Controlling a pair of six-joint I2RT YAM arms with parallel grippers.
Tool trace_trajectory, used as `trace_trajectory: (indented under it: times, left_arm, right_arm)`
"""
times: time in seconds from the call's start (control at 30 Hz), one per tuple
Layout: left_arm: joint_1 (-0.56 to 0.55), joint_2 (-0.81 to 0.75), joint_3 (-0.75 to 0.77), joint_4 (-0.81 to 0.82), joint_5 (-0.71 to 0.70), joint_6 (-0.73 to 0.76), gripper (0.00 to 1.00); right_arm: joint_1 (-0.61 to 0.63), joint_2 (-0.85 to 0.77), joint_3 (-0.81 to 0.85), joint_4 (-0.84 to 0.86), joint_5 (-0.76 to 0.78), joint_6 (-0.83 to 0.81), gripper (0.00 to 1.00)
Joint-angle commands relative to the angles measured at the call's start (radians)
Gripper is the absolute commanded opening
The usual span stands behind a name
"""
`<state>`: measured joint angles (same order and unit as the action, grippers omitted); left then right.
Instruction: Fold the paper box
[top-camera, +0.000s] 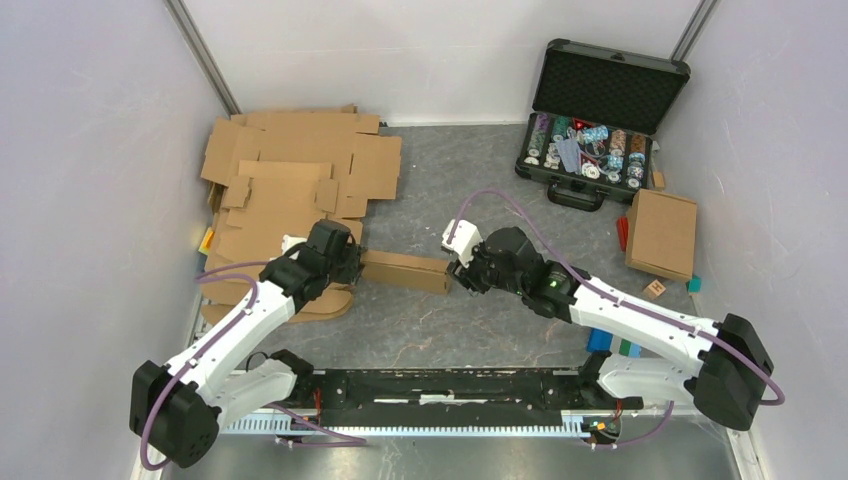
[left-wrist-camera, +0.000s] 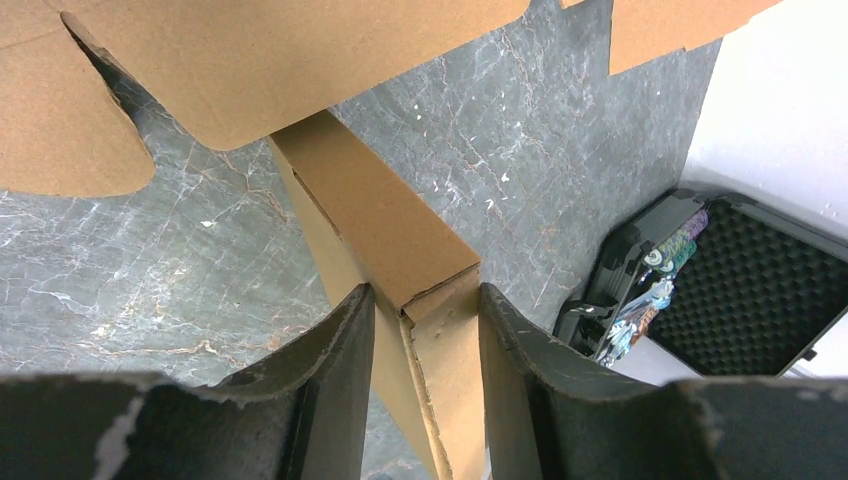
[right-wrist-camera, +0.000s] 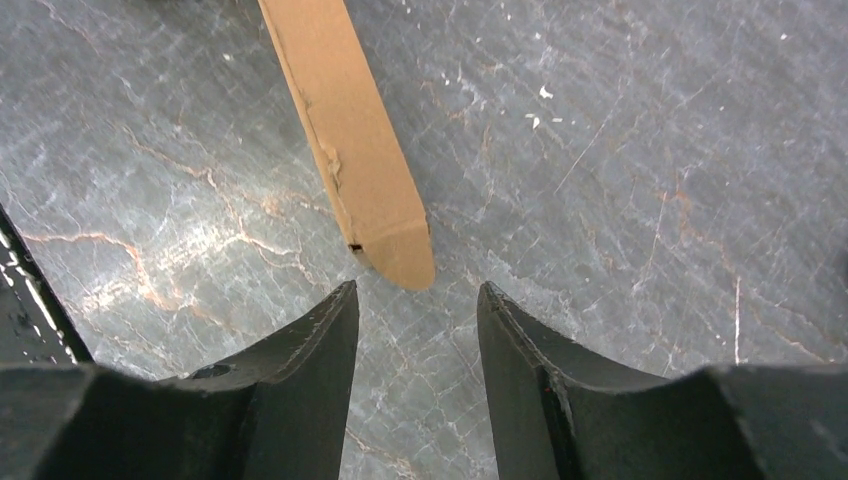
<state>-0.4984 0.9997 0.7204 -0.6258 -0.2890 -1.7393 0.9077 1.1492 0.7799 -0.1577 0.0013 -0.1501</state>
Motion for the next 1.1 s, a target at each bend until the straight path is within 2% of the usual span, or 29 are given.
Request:
trace_trajectory:
  times: [0.0,0.23,0.53,0.77,0.87,0.93,1.07]
  left_arm:
    - [0.008,0.001,0.022,-0.061,-0.041,-0.045,0.37]
    - [0.007,0.008,0.029,-0.063,-0.035,-0.035,0.35]
    - [0.007,0.044,0.056,-0.084,-0.021,-0.028,0.31]
    - [0.007,0.044,0.06,-0.092,-0.026,-0.03,0.31]
    - [0.007,0.049,0.062,-0.092,-0.017,-0.031,0.3]
    - [0.006,0.052,0.062,-0.091,-0.017,-0.029,0.3]
    - [0.007,0.05,0.062,-0.092,-0.016,-0.031,0.29]
  right_arm:
    - [0.001,0.004,-0.028,0.075,0.019,0.002,0.52]
    - [0.002,0.011,-0.034,0.101,0.054,-0.011,0.5]
    - [0.015,0.024,-0.038,0.125,0.027,-0.041,0.46]
    - [0.042,0.05,-0.016,0.088,0.044,-0.074,0.51]
    - [0.067,0.075,-0.002,0.074,0.11,-0.087,0.51]
    - [0.073,0.083,0.0,0.078,0.123,-0.089,0.47]
    - [0.078,0.075,0.005,0.097,0.131,-0.077,0.27]
